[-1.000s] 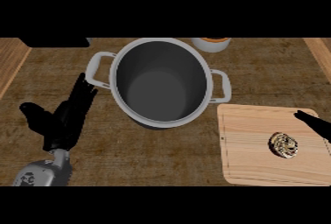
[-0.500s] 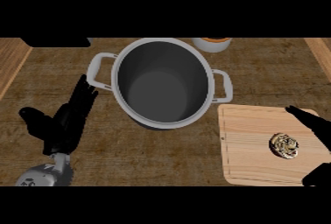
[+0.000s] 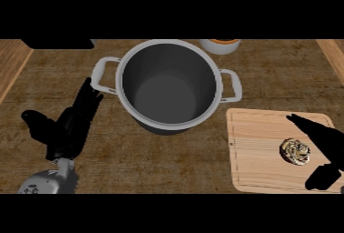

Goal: Pick the cupcake from the cutting board and place it in the pot

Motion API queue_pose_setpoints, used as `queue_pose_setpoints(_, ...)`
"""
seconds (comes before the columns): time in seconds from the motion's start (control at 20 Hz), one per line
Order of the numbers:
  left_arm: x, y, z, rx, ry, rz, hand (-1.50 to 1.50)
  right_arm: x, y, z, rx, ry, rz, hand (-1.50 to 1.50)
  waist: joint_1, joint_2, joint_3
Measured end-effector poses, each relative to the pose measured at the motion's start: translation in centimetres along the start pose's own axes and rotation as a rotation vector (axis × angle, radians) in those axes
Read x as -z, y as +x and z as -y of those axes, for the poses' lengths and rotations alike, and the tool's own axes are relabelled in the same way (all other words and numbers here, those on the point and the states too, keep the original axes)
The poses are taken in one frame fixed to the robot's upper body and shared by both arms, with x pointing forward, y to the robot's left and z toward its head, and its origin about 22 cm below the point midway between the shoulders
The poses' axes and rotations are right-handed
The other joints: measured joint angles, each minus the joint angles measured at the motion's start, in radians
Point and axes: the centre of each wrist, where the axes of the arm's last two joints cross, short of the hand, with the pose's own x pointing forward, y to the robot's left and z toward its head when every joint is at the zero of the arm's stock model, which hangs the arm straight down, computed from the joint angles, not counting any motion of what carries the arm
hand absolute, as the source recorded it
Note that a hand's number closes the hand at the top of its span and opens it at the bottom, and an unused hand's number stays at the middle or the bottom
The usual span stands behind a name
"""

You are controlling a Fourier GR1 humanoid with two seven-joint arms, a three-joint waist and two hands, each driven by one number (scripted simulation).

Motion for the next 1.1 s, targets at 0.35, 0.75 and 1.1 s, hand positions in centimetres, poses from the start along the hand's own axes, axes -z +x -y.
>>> queue_pose_setpoints(0.35,0.0,0.3,-0.2,-0.001,-0.002,-0.001,0.0,1.7,-0.1,-1.6,-0.044,0.042,-0.034,-1.5,0.0,0.0,0.0)
queue_pose_setpoints(0.75,-0.1,0.0,-0.3,0.004,0.002,0.0,0.0,2.6,-0.1,-2.2,-0.012,0.035,0.067,1.5,-0.001,0.0,0.0)
queue_pose_setpoints(1.1,-0.2,0.2,-0.6,-0.002,0.0,0.005,0.0,2.9,-0.7,-1.6,-0.012,-0.02,0.133,1.5,-0.001,0.0,0.0)
